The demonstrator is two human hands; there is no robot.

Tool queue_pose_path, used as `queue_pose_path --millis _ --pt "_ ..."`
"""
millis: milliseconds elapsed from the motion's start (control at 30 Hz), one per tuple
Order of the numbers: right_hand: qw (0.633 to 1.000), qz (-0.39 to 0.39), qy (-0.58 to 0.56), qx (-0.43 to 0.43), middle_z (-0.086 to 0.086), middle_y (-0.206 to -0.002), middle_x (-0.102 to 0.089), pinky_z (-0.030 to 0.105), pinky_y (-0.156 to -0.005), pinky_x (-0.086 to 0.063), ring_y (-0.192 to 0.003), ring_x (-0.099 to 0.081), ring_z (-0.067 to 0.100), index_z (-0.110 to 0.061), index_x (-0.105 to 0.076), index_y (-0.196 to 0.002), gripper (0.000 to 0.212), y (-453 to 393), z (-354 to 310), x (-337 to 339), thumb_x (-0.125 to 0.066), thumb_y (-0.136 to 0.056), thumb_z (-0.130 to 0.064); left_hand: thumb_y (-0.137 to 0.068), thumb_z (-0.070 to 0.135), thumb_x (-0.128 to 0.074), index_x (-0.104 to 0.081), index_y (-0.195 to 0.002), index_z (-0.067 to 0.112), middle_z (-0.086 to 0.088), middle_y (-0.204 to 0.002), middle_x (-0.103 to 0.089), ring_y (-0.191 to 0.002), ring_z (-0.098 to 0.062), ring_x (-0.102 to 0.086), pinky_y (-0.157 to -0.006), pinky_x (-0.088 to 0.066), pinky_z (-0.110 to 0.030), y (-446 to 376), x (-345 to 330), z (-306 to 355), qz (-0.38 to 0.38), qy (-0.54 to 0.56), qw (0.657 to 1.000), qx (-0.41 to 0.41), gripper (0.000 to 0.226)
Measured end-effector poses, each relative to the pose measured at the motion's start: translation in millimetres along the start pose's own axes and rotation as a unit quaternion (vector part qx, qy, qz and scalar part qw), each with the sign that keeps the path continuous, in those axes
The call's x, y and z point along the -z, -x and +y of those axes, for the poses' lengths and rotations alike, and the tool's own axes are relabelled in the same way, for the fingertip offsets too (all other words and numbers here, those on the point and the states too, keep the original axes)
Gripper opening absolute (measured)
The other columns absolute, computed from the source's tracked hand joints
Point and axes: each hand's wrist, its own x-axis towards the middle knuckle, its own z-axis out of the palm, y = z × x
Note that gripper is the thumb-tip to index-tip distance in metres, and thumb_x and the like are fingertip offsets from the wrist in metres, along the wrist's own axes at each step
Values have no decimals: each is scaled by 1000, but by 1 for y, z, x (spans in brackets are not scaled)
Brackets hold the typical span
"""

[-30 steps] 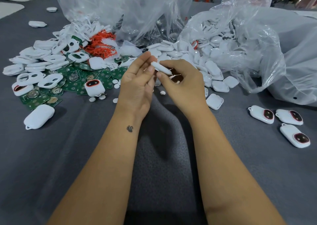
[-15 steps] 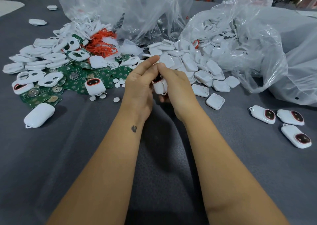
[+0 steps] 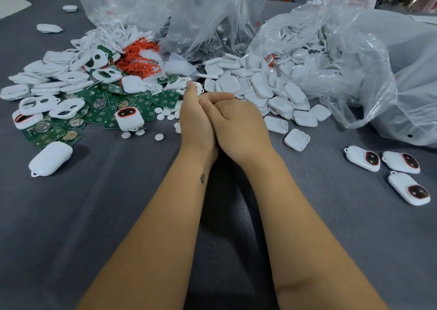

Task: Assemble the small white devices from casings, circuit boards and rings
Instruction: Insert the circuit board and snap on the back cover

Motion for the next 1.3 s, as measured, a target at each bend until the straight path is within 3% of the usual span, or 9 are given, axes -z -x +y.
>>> queue_pose_path --millis 200,433,600,667,800,867,1033,1167,1300 --pt "990 -28 139 8 -5 -69 -58 33 -61 -32 -78 -54 20 -21 -53 -61 53 -3 0 6 -31 -101 -47 -102 53 -19 -69 -85 2 -14 -78 -72 -81 -24 -70 -73 -56 -30 0 3 3 -49 -64 997 4 73" --pt "997 -30 47 45 6 -78 -69 39 -71 -47 -82 -61 28 -22 -68 -89 42 0 2 2 -34 -103 -40 -101 29 -37 -58 -40 17 -3 -50 -60 -52 -14 -57 -56 -47 -22 -5 1 1 67 -91 992 -60 66" --pt "997 -14 53 54 5 -72 -65 38 -70 -45 -81 -60 27 -17 -73 -105 45 -1 2 -4 -34 -104 -40 -101 25 -36 -52 -32 17 6 -40 -53 -41 -6 -51 -49 -42 -14 -7 2 2 86 -93 988 -92 72" --pt "997 -9 53 57 2 -66 -60 39 -70 -45 -78 -58 26 -18 -72 -109 44 0 3 -5 -34 -104 -40 -101 25 -36 -51 -34 19 5 -42 -54 -42 -7 -51 -50 -41 -17 -8 3 1 88 -87 988 -97 69" --pt "998 2 20 55 5 -71 -67 38 -66 -45 -73 -59 26 -12 -70 -77 54 0 6 -7 -35 -103 -44 -102 30 -33 -59 -49 12 -5 -54 -63 -54 -12 -60 -54 -48 -19 -8 6 -2 78 -81 989 -94 62" --pt "999 -4 14 47 2 -76 -68 37 -67 -44 -75 -60 24 -17 -69 -76 53 -1 7 -8 -34 -102 -47 -103 35 -31 -62 -62 9 -12 -67 -68 -66 -19 -64 -62 -53 -24 -7 5 -1 55 -61 994 -78 58" --pt "979 109 -162 -60 -14 -40 -45 26 -54 -32 -49 -42 5 -33 -51 -43 61 -7 17 -4 -40 -101 -45 -103 29 -36 -61 -89 12 -1 -82 -65 -79 -12 -64 -73 -52 -25 -8 4 1 49 18 995 -86 34" --pt "929 157 -320 -100 -6 -60 -55 27 -60 -42 -58 -50 9 -23 -53 -65 45 -10 26 6 -41 -102 -44 -99 14 -49 -61 -89 14 -1 -82 -60 -70 -12 -59 -59 -49 -24 -8 4 -4 30 -127 986 -104 16" --pt "938 136 -315 -50 0 -87 -68 34 -76 -52 -78 -61 14 -18 -68 -88 6 -10 28 9 -65 -92 -22 -99 16 -51 -66 -86 11 -1 -77 -70 -74 -16 -68 -65 -55 -25 -8 4 -1 -17 -69 995 -71 20"
